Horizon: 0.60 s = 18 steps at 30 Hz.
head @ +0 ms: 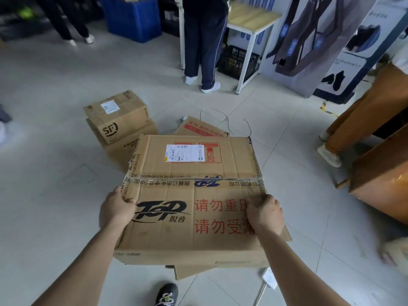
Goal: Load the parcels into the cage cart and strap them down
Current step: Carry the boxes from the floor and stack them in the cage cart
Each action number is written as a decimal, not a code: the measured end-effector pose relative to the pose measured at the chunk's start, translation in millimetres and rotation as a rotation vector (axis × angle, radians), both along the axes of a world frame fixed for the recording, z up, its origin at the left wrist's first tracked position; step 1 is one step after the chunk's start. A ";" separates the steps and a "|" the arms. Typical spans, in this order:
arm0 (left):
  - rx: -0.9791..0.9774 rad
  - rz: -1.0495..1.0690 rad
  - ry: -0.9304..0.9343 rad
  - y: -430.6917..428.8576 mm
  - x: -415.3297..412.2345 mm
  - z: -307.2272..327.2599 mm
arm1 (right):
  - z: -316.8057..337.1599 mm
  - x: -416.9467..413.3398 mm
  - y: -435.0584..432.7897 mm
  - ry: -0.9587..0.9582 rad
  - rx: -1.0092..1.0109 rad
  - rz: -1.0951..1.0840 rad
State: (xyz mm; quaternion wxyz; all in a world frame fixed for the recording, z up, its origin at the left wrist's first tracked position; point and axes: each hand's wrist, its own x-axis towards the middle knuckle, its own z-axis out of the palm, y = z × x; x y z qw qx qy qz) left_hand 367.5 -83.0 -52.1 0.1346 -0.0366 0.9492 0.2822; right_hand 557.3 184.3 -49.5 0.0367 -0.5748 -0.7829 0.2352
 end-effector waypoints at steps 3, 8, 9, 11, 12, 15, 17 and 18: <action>0.048 0.098 0.063 -37.6 2.2 19.4 | 25.1 -26.1 -17.7 0.063 0.040 0.105; 0.136 0.275 0.159 -114.3 10.4 53.2 | 67.9 -71.7 -66.1 0.174 0.048 0.266; 0.149 0.312 0.176 -132.2 12.6 59.9 | 75.6 -81.0 -79.0 0.194 0.048 0.309; 0.166 0.386 0.211 -169.3 18.6 74.4 | 92.1 -98.6 -108.8 0.236 0.048 0.389; 0.171 0.425 0.232 -188.8 22.0 81.8 | 100.5 -107.0 -125.7 0.261 0.049 0.427; 0.222 0.531 0.283 -249.7 36.2 106.5 | 122.8 -131.4 -182.4 0.314 0.041 0.540; 0.244 0.592 0.328 -291.5 46.6 122.9 | 133.8 -146.6 -223.4 0.325 0.039 0.607; 0.255 0.625 0.352 -312.1 52.1 131.3 | 138.7 -154.1 -244.8 0.336 0.038 0.636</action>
